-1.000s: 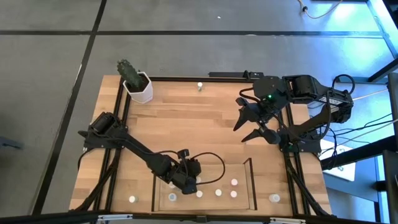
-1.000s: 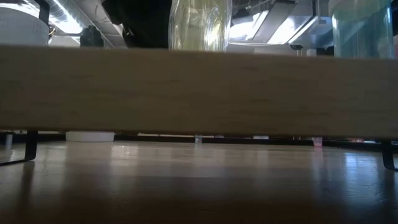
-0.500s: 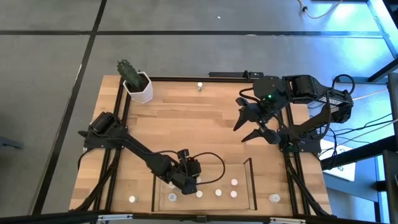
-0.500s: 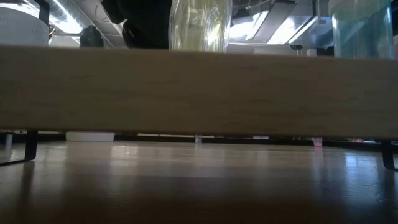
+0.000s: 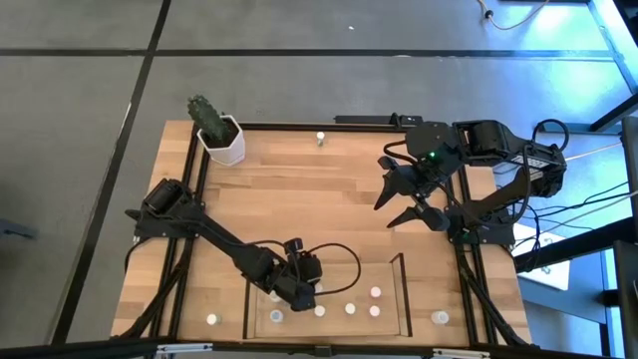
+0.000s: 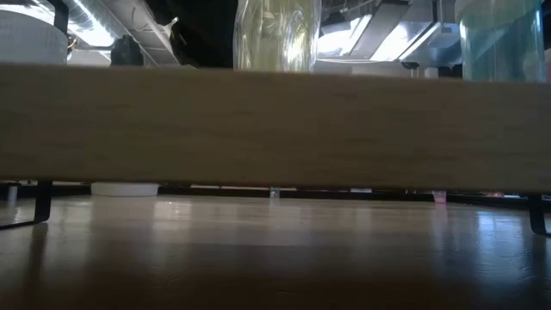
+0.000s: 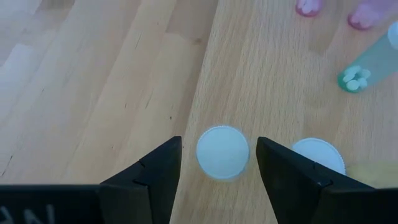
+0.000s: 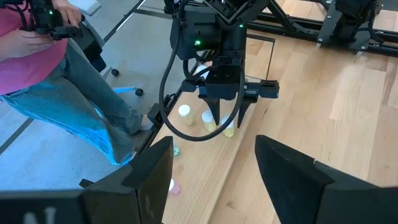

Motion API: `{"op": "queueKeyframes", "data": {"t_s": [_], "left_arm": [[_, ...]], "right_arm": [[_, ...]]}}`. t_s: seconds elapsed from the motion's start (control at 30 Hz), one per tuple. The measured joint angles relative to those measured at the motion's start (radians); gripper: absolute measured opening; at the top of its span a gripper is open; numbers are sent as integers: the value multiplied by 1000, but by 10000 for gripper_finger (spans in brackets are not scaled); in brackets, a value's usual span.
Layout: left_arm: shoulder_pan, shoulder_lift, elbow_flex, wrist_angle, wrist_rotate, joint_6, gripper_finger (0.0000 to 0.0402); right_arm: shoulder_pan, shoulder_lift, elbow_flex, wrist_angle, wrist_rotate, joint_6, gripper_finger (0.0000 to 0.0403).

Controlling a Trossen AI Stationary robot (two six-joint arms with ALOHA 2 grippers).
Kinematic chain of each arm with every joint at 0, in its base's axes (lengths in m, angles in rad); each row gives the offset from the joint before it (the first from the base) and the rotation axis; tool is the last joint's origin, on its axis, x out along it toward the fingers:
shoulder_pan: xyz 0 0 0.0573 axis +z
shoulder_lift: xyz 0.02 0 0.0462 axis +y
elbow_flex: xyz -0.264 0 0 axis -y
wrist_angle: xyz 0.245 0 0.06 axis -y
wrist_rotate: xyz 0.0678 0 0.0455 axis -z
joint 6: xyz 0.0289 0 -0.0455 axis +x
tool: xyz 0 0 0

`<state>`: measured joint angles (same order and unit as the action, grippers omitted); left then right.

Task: Pick and place medicine bottles onto shelf by color
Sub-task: Put the bottom blue pill bottle on the shelf aligned with the other blue pill bottle

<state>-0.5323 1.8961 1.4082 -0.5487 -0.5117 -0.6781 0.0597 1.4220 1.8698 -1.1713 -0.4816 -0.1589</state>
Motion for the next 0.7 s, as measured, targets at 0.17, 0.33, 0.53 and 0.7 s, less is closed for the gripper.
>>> {"op": "queueKeyframes", "data": {"t_s": [0.17, 0.33, 0.53, 0.7], "left_arm": [[1, -20, 0, -5, -1, 9, 203], [6, -57, 0, -22, -1, 58, 203], [11, -113, 1, -21, -1, 87, 203], [20, -188, 1, -64, -6, 90, 203]], "right_arm": [[0, 0, 0, 0, 0, 0, 229], [0, 0, 0, 1, 1, 0, 229], [0, 0, 0, 1, 1, 0, 229], [0, 0, 0, 1, 1, 0, 229]]}}
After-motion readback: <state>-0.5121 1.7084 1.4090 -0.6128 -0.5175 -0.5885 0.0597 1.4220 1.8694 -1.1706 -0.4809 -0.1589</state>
